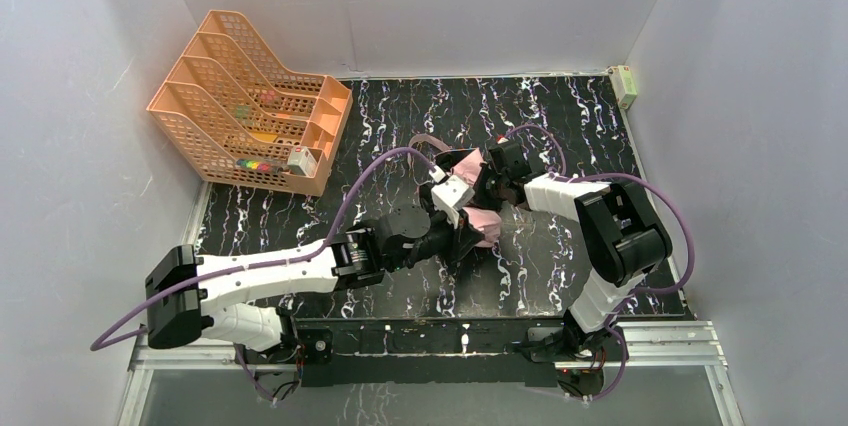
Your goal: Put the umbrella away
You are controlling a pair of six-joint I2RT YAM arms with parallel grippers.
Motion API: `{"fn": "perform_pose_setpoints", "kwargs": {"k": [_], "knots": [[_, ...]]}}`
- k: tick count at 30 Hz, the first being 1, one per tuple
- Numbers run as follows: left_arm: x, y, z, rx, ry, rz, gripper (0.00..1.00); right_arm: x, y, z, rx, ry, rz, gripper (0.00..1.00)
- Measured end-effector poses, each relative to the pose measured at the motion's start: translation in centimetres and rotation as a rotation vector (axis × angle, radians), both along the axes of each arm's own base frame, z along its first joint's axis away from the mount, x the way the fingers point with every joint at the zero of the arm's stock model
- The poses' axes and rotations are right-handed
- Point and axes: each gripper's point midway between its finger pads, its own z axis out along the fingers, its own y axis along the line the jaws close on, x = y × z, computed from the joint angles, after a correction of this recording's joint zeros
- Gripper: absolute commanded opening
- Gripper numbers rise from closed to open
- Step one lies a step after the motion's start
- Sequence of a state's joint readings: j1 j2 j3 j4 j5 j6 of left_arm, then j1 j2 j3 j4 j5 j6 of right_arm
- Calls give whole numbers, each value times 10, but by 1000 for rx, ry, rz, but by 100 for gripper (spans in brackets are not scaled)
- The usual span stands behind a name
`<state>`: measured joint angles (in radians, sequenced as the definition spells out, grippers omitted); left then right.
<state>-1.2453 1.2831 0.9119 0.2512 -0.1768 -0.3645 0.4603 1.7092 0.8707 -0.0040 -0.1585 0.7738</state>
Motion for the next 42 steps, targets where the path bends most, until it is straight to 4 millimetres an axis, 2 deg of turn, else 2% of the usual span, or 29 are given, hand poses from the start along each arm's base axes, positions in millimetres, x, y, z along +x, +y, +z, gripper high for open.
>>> {"fn": "perform_pose_setpoints", "kwargs": {"k": [5, 8, 12, 14, 19, 22, 24, 27, 30, 34, 36, 40, 42], "knots": [[-16, -3, -11, 2, 67, -71, 0, 0, 0, 0, -1, -2, 5, 0], [-30, 0, -25, 9, 119, -111, 0, 0, 0, 0, -3, -4, 8, 0], [-57, 6, -50, 36, 186, -154, 0, 0, 0, 0, -4, -5, 11, 0], [-68, 10, -64, 57, 218, -165, 5, 0, 0, 0, -5, -5, 12, 0], [-105, 30, -117, 146, 315, -181, 23, 0, 0, 0, -7, -7, 15, 0], [-119, 37, -134, 168, 352, -180, 33, 0, 0, 0, -7, -8, 17, 0], [-125, 38, -137, 165, 371, -184, 41, 0, 0, 0, -8, -9, 18, 0], [-131, 38, -138, 159, 394, -188, 58, 0, -1, 0, -9, -10, 19, 0], [-134, 39, -139, 150, 414, -189, 68, 0, -2, 1, -15, -16, 21, 0], [-135, 44, -136, 140, 423, -184, 72, -2, -8, 7, -43, -30, 22, 1], [-133, 48, -127, 121, 419, -174, 73, -4, -11, 14, -51, -45, 28, 4], [-126, 59, -112, 71, 416, -127, 73, -4, -14, 43, -48, -115, 47, 10], [-122, 70, -114, 63, 423, -89, 73, -4, -14, 61, -38, -164, 61, 14]]}}
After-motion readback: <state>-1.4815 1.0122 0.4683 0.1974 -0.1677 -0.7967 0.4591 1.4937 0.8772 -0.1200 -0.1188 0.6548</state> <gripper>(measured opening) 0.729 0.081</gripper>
